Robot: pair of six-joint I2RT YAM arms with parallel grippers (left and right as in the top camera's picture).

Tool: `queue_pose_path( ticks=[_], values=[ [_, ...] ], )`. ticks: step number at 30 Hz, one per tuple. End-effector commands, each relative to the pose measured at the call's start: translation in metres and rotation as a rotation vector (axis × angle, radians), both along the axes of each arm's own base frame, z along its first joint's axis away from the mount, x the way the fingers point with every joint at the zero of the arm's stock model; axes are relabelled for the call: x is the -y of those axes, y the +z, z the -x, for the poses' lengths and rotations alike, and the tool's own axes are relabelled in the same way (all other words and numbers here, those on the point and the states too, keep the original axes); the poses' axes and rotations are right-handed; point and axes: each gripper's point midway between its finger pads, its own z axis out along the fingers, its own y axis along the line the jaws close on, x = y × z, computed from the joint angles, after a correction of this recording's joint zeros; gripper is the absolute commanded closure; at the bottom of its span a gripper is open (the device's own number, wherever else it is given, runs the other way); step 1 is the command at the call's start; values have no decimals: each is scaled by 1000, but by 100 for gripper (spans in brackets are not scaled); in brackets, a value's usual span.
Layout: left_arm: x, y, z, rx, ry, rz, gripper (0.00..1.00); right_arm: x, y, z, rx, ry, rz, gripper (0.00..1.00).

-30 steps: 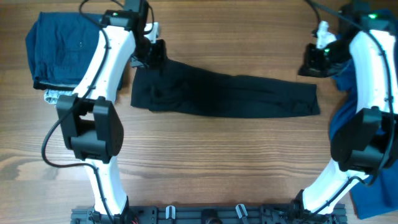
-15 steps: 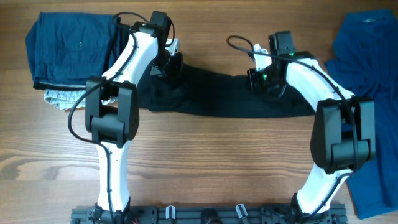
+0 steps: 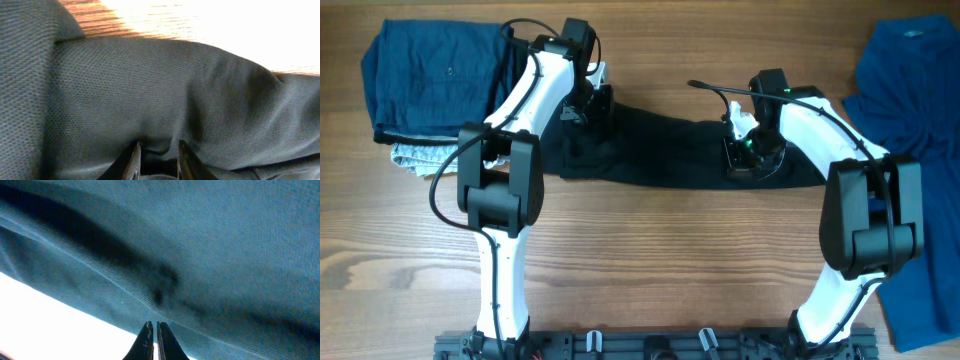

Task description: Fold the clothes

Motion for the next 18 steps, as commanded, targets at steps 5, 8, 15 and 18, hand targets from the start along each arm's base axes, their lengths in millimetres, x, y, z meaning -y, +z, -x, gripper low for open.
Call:
queue_pose_path(
  ticks=[5, 8, 15, 18],
  values=[
    [-7, -6, 1, -9, 7, -31, 75, 11, 72, -47, 231, -104, 16, 96],
    [-7, -6, 1, -9, 7, -31, 76, 31, 60, -50, 236, -146, 122, 96],
    [-7, -6, 1, -10, 7, -32, 74, 46, -2, -40, 199, -157, 195, 96],
    [-7, -6, 1, -9, 7, -32, 74, 67, -6, -17, 105, -168, 282, 96]
  ],
)
